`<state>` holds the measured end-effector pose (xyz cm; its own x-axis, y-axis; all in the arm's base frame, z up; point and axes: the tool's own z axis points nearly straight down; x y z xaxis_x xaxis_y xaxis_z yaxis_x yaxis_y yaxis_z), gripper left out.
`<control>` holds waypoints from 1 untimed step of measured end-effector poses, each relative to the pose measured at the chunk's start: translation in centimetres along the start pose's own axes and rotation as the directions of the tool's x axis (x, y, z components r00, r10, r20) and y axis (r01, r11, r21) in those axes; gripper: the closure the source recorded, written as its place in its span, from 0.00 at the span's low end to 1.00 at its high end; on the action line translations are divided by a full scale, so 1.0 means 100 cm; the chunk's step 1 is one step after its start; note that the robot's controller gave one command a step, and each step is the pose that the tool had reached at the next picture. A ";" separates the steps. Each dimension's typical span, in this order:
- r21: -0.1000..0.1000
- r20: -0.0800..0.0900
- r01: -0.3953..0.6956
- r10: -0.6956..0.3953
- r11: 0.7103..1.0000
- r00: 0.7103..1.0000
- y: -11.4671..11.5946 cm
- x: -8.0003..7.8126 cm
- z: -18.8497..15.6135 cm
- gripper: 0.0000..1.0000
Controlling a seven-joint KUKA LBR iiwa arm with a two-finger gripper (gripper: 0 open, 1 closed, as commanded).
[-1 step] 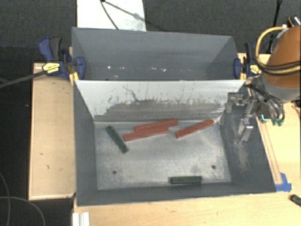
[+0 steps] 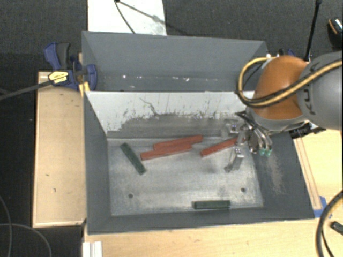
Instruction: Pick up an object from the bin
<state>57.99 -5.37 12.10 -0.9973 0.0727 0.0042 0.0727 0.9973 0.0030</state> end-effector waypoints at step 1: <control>0.002 0.001 0.116 -0.116 0.993 0.993 0.028 -0.009 0.048 0.00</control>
Offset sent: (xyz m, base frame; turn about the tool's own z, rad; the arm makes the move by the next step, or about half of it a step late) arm 0.0111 0.0256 -0.0463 -0.1153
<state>59.08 -2.66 7.32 -0.9991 -0.0434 0.0026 -0.0434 0.9991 0.0018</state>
